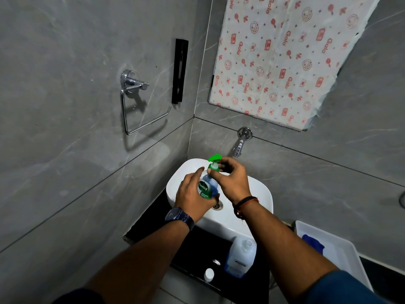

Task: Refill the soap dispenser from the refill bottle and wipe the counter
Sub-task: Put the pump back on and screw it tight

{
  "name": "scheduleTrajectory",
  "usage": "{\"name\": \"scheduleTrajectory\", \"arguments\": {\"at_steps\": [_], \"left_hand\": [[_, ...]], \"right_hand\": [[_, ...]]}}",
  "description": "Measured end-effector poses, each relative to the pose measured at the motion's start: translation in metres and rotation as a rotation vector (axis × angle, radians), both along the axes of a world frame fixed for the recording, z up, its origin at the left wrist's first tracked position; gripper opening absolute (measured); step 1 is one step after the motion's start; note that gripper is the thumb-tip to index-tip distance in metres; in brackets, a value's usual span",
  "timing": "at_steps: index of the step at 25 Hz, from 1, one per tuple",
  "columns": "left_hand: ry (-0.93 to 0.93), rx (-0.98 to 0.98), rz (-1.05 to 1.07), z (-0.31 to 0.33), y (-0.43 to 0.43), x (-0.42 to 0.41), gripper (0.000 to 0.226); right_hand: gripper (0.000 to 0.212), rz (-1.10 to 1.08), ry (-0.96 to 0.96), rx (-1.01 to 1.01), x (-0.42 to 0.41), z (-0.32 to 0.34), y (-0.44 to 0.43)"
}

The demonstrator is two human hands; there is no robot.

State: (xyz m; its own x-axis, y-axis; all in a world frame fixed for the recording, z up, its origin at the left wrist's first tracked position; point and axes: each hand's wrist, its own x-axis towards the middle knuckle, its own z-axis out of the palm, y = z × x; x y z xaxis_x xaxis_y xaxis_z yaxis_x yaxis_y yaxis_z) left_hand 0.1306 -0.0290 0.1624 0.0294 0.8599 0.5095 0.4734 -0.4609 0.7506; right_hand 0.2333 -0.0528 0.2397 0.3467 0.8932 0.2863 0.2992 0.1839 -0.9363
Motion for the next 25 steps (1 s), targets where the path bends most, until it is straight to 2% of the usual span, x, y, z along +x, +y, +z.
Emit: {"name": "scheduleTrajectory", "arguments": {"at_steps": [3,9,21,25], "left_hand": [[-0.007,-0.003,0.001,0.0,0.0004,0.0015,0.087],[-0.019,-0.015,-0.029,-0.0016,0.0005,0.0023,0.088],[-0.007,-0.033,-0.034,-0.002,0.0017,0.0017,0.09],[0.001,-0.034,-0.031,-0.0027,0.0018,0.001,0.09]], "right_hand": [[0.038,0.023,-0.036,-0.013,0.0032,0.0,0.0006],[0.041,-0.008,-0.035,-0.025,0.0029,-0.0035,0.002],[0.033,-0.068,-0.063,-0.028,-0.0011,-0.0051,0.0062],[0.039,-0.064,-0.051,-0.039,-0.0009,-0.0043,0.0068]]}}
